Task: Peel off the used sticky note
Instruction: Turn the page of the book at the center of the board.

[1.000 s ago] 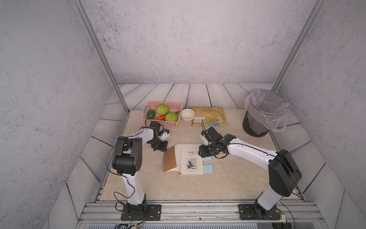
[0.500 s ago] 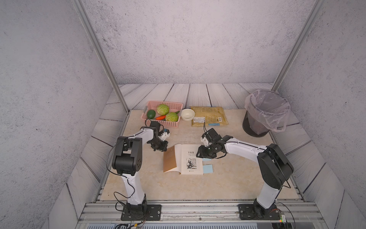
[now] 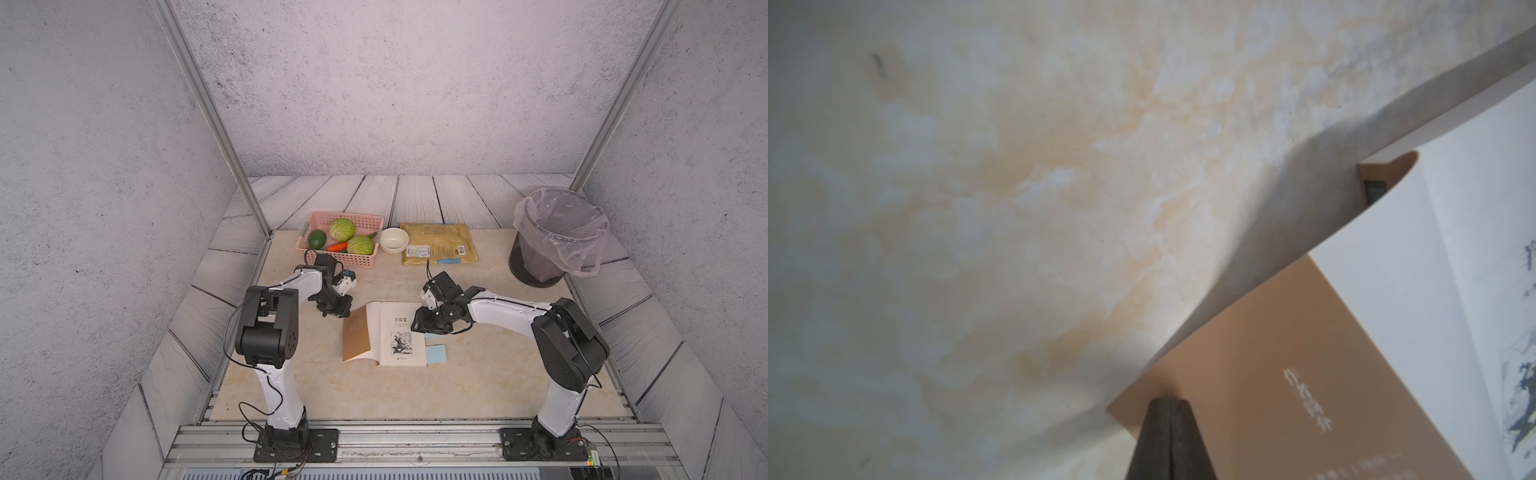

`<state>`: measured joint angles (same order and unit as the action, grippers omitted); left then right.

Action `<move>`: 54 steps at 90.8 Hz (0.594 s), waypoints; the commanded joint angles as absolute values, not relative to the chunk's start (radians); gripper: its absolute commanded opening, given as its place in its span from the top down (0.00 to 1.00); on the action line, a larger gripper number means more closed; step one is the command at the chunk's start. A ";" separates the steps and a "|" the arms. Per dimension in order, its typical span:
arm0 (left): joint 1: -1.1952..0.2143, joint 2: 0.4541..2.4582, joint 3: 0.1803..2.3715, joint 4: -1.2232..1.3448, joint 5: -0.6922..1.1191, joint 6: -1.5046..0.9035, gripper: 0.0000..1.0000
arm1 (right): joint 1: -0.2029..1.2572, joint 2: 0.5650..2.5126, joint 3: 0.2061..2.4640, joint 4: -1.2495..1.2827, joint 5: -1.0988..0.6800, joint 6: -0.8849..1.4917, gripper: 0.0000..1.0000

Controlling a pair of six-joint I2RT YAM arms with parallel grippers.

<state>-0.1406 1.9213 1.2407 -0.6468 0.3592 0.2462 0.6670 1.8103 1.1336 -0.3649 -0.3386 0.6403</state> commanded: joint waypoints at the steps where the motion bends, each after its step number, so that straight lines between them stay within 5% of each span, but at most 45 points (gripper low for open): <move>1: -0.143 1.938 1.232 -0.661 0.355 0.250 0.94 | 0.665 1.822 1.116 -0.370 -0.321 0.644 0.47; 54: -0.143 1.939 1.233 -0.661 0.354 0.252 0.95 | 0.666 1.838 1.106 -0.299 -0.408 0.663 0.44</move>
